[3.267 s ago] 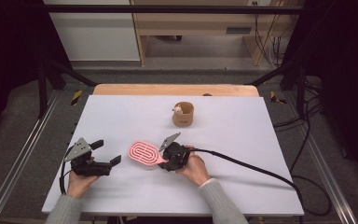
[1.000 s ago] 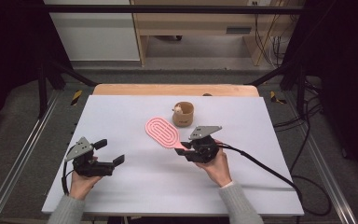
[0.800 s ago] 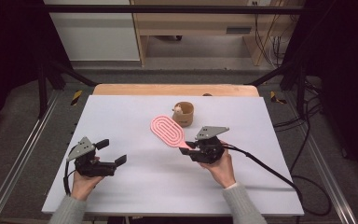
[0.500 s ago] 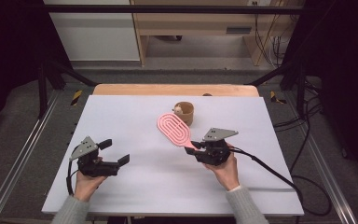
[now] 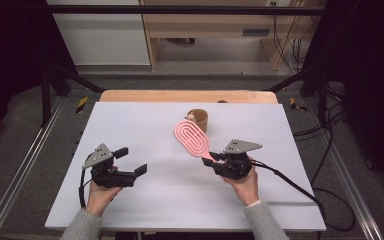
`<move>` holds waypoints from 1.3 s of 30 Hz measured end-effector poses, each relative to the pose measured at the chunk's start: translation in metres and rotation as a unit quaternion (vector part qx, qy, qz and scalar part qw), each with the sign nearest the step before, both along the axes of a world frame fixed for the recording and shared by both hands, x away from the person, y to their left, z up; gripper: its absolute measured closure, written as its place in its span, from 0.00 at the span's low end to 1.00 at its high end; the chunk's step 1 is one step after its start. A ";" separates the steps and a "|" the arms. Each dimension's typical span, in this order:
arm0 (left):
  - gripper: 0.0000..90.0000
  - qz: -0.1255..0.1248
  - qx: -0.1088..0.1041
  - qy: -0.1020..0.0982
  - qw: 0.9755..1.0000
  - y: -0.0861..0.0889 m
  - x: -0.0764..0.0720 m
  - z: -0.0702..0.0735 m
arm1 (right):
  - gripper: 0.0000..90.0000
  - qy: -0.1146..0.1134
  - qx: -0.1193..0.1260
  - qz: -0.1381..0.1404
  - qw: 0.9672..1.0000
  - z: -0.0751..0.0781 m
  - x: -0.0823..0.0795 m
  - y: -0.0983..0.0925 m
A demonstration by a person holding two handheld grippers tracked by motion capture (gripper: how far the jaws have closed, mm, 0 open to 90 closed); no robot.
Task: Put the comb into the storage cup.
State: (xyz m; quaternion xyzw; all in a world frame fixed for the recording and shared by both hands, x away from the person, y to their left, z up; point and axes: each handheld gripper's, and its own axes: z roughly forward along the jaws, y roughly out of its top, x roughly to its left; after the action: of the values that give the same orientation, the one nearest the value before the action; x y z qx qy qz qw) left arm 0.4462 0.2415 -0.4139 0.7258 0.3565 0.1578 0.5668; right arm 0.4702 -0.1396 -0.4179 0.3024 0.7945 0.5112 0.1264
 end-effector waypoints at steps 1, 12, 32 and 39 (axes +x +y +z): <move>0.00 -0.002 -0.001 0.000 1.000 -0.002 0.000 0.001 | 0.78 0.000 0.001 0.001 1.000 0.000 0.000 0.000; 0.00 -0.018 -0.013 0.001 1.000 -0.025 0.006 0.008 | 0.78 -0.009 0.016 0.004 1.000 0.003 -0.003 0.000; 0.00 -0.042 -0.025 0.015 0.999 -0.055 0.015 0.013 | 0.78 -0.011 0.012 0.006 1.000 0.002 -0.004 0.001; 0.00 -0.047 -0.026 0.013 0.998 -0.064 0.016 0.017 | 0.78 -0.010 0.010 0.007 1.000 0.001 -0.004 0.001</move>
State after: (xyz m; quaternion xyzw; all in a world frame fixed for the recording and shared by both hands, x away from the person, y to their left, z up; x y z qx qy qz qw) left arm 0.4624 0.1773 -0.3967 0.7289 0.3331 0.1126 0.5874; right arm 0.4661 -0.1386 -0.4169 0.2932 0.7900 0.5232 0.1275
